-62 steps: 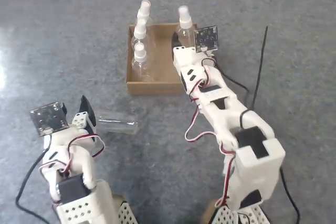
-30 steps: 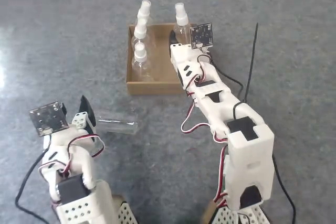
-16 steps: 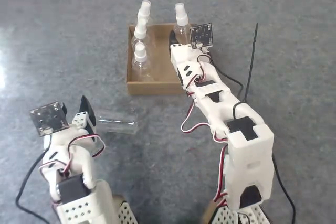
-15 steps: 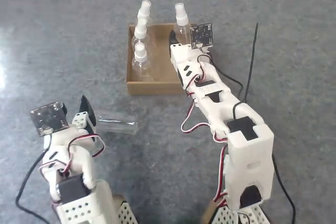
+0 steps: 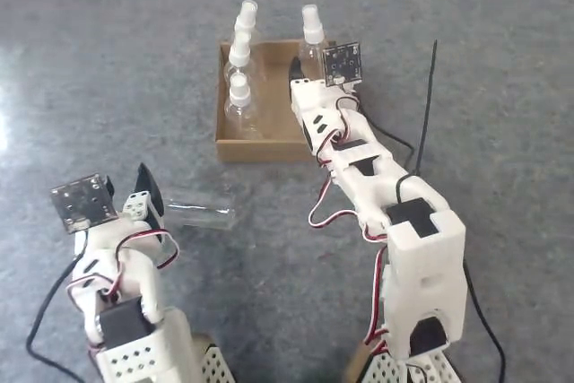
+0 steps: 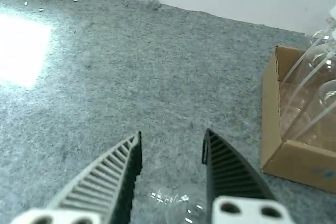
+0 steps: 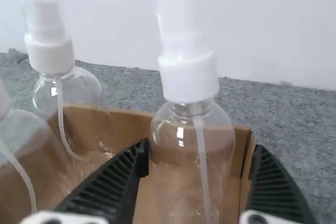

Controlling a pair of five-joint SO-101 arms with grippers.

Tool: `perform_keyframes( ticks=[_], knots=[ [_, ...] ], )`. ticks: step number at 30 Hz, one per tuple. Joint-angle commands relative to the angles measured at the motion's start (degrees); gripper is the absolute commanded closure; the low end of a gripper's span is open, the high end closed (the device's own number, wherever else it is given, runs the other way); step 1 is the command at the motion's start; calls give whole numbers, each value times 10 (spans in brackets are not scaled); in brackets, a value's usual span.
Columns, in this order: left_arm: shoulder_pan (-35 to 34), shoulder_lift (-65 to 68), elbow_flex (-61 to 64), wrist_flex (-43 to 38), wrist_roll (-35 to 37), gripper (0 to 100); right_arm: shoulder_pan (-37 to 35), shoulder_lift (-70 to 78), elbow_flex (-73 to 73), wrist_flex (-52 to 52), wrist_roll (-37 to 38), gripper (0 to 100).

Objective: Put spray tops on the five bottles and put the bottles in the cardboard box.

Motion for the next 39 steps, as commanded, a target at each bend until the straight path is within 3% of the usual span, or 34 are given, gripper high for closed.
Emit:
perform_keyframes(
  ticks=[1,24,39],
  knots=[
    [-2,-7,-3,-14,-6,819,10,-18,-17,-11,-2,728],
    [-2,-7,-3,-15,-6,819,6,-116,80,-11,-2,679],
    [-2,-7,-3,-16,-6,819,5,-273,229,-9,-2,680]
  ],
)
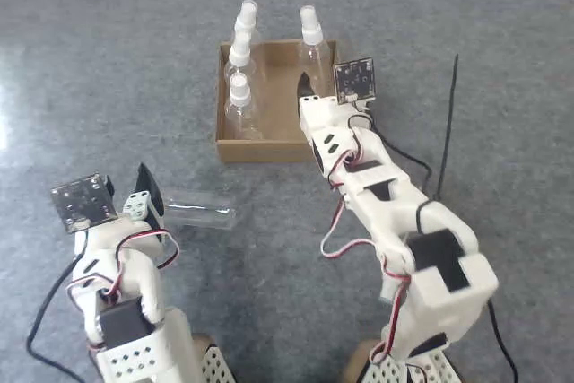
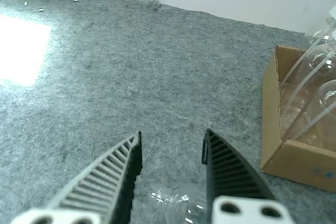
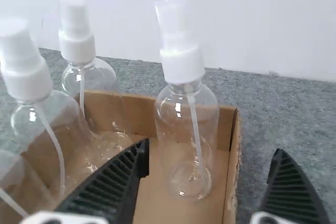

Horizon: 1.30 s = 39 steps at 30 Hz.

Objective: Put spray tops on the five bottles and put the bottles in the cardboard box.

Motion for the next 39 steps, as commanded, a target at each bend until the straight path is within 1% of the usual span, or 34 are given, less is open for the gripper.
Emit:
perform_keyframes(
  ticks=[1,3,8,19,21,23,26,28,34,39],
  knots=[
    [-2,-7,-3,-16,-6,819,5,-75,15,-9,-1,680],
    [-2,-7,-3,-16,-6,819,5,-92,26,0,-1,681],
    [-2,-7,-3,-16,-6,819,5,-140,25,109,-4,681],
    [-4,-7,-3,-16,-6,819,4,-257,29,284,-7,681],
    [-17,-7,-4,-17,-6,819,4,-276,29,317,-7,681],
    [-45,-7,-5,-26,-6,819,0,-297,29,349,-7,681],
    [-88,-7,-3,-49,-3,819,-10,-331,29,404,-7,681],
    [-100,-7,-3,-51,-2,819,-19,-357,29,444,-7,680],
    [-103,-7,-3,-52,-2,819,-47,-428,29,542,-4,680],
    [-104,-7,-3,-52,-2,821,-97,-445,29,581,-2,680]
  ],
)
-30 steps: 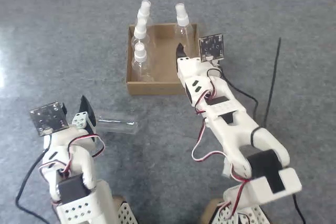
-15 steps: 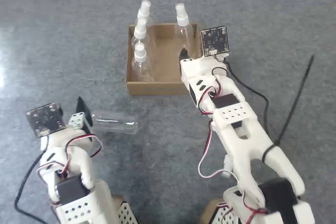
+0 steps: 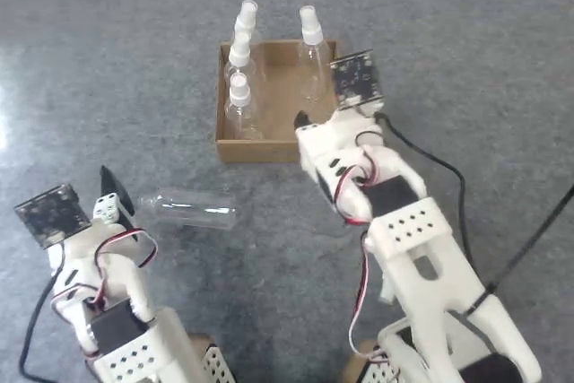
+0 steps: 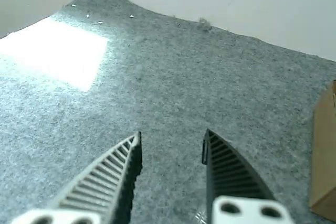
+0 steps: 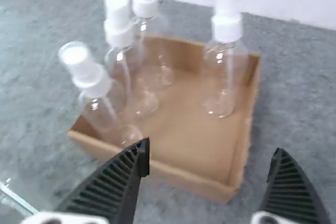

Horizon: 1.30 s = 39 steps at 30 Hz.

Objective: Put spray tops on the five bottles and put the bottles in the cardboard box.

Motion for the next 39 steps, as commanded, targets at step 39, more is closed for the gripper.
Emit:
perform_keyframes(
  ticks=[39],
  knots=[
    [-96,-7,-6,-41,70,820,-309,272,-150,7,126,680]
  ],
)
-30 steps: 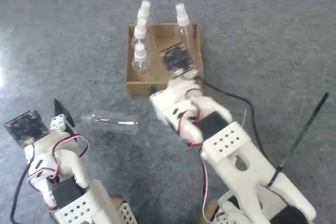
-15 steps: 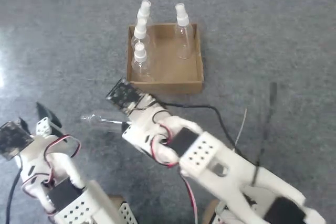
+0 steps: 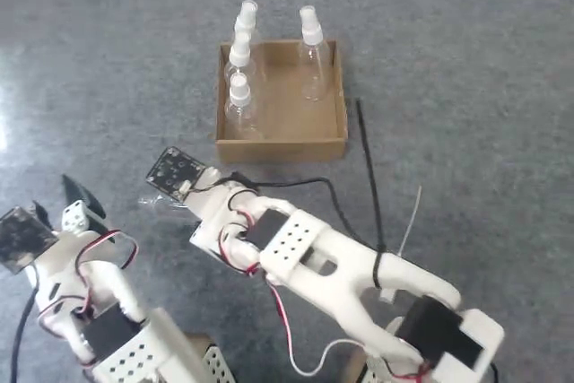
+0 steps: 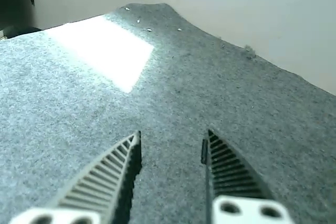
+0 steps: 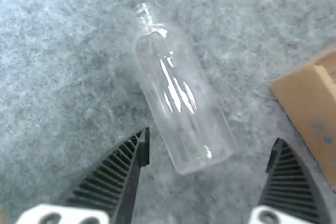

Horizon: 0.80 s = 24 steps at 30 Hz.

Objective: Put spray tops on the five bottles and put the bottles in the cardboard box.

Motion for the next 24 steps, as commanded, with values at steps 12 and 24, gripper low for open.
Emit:
perform_keyframes(
  ticks=[12,24],
  knots=[
    [0,-7,-6,-18,4,820,-6,123,-181,107,52,680],
    [1,-7,-5,-18,4,820,5,153,-199,119,53,735]
  ],
)
